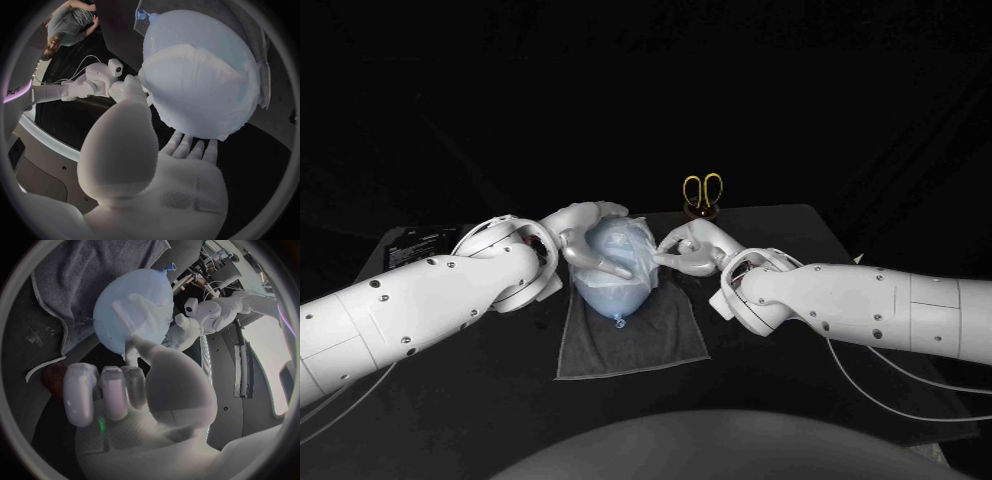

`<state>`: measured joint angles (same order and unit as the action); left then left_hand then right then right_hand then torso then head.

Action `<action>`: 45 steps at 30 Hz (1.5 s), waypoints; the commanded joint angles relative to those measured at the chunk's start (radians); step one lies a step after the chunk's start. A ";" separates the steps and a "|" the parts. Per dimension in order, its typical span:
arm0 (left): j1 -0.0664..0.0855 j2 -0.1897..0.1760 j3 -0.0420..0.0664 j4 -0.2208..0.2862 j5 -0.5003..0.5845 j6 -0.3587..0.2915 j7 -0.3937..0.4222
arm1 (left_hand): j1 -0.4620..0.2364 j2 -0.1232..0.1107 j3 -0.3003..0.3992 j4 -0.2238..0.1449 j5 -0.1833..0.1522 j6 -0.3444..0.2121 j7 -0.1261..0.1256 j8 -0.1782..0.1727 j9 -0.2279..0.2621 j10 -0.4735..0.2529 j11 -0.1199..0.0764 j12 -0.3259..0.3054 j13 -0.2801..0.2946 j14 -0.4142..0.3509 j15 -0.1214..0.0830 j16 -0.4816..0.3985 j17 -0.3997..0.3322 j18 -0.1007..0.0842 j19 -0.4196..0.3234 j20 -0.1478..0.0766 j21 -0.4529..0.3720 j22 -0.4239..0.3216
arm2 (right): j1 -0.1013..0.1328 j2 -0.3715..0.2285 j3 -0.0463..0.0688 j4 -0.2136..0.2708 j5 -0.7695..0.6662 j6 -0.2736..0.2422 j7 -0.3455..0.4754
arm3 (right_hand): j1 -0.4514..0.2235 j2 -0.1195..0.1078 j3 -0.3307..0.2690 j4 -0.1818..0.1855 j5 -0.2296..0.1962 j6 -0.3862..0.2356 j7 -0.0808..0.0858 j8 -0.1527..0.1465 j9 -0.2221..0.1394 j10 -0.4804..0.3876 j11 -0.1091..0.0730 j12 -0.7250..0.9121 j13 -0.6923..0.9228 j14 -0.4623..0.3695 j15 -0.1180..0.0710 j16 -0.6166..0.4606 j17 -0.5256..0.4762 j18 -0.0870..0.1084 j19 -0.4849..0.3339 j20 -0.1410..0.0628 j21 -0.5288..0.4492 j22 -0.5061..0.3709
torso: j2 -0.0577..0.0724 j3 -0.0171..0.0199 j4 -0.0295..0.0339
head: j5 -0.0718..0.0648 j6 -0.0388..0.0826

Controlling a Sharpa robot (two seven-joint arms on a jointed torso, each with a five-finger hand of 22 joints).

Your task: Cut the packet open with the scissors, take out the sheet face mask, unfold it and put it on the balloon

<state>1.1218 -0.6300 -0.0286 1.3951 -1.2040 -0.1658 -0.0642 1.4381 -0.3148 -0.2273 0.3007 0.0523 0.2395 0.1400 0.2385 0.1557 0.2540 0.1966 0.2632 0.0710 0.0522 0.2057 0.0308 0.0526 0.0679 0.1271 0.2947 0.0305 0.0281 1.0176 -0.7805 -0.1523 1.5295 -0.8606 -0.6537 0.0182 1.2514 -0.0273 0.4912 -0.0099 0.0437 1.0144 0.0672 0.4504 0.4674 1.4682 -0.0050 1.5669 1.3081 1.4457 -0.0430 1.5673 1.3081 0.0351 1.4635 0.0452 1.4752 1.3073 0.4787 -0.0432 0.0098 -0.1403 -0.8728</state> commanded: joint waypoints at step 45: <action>0.000 -0.012 -0.013 -0.015 -0.044 0.049 -0.030 | 0.078 0.003 0.002 0.002 0.004 0.062 0.073 0.035 0.020 0.022 -0.020 0.013 -0.004 0.000 -0.022 -0.002 0.002 -0.009 -0.010 0.002 -0.005 -0.001 | 0.014 0.026 0.002 -0.100 0.166 0.123 0.054 | 0.002 -0.012 0.009 -0.010 0.005 0.000 -0.009 0.015 0.025 0.103 -0.008 0.004 0.263 0.125 -0.029 0.004 0.263 -0.006 0.060 -0.008 -0.036 0.224 | -0.001 0.0000 0.0009 | -0.004 0.000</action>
<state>1.1239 -0.6400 -0.0393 1.3811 -1.2372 -0.1395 -0.0832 1.5063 -0.3111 -0.2274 0.3007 0.0523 0.2985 0.1432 0.2731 0.1758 0.2720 0.1784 0.2738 0.0682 0.0521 0.1915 0.0308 0.0550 0.0679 0.1235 0.2984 0.0305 0.0283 1.0316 -0.7561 -0.1509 1.4353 -0.6987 -0.5681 0.0871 1.2476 -0.0375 0.5002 -0.0129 0.0457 1.0146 0.0639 0.4597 0.4675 1.4630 -0.0065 1.5655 1.3073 1.4457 -0.0430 1.5644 1.3081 0.0351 1.4653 0.0431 1.4367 1.3073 0.4785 -0.0431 0.0104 -0.1457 -0.8728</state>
